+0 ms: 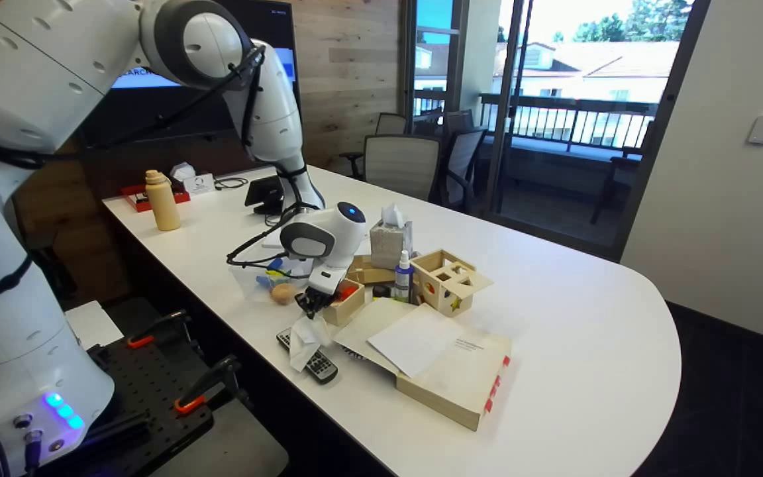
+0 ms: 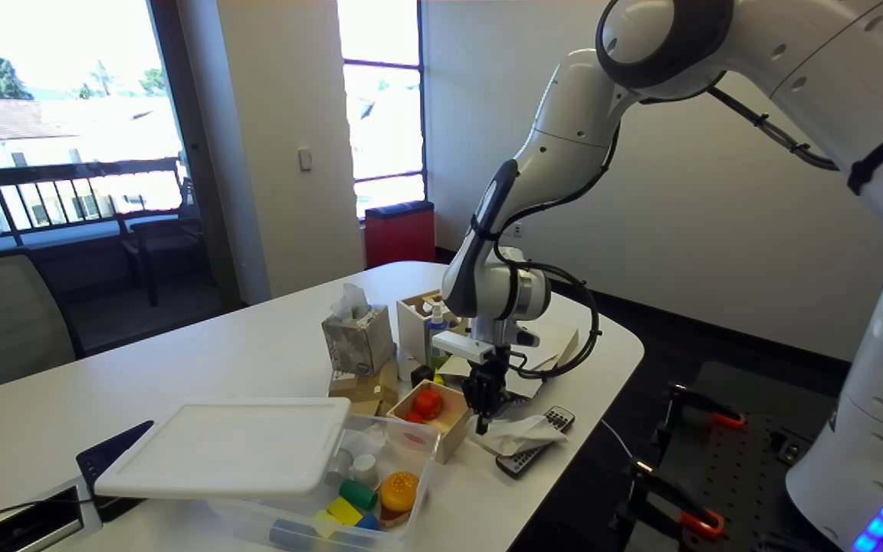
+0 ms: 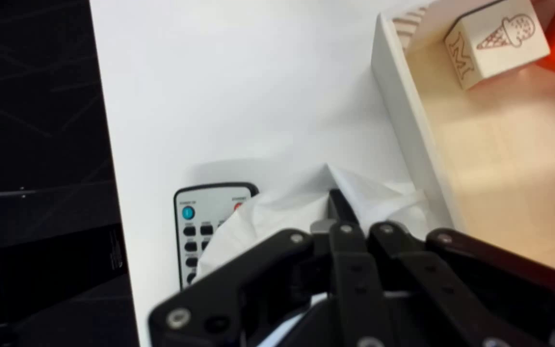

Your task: Pick up the wipe and clean the remote

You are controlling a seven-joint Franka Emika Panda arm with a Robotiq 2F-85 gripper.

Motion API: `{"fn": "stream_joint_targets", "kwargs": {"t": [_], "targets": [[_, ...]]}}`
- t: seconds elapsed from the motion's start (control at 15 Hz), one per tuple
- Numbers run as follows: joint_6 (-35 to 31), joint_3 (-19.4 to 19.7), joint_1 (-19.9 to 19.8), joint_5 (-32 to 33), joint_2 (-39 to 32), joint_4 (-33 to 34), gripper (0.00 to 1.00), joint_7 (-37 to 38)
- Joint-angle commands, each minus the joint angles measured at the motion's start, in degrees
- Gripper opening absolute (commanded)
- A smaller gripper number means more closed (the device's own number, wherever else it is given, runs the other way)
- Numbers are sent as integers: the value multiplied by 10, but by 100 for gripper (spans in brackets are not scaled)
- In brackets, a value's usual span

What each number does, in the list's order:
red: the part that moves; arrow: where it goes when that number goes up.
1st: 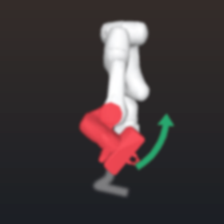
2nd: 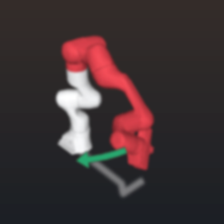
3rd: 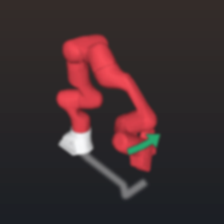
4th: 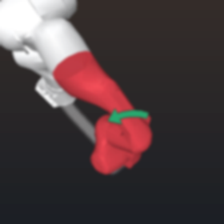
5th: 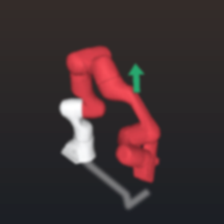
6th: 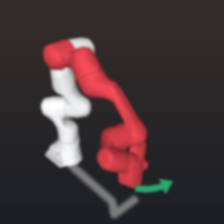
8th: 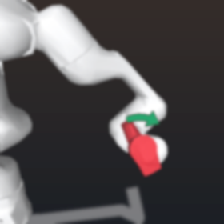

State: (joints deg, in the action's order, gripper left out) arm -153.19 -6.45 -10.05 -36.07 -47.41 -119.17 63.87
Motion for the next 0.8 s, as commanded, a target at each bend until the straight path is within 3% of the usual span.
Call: {"fn": "stream_joint_targets", "kwargs": {"t": [0.0,0.33,0.73], "targets": [[33,-8,-1,-37,-14,32,0,-49],[127,5,9,-47,-5,47,0,-56],[243,64,48,-27,-8,45,0,-2]]}}
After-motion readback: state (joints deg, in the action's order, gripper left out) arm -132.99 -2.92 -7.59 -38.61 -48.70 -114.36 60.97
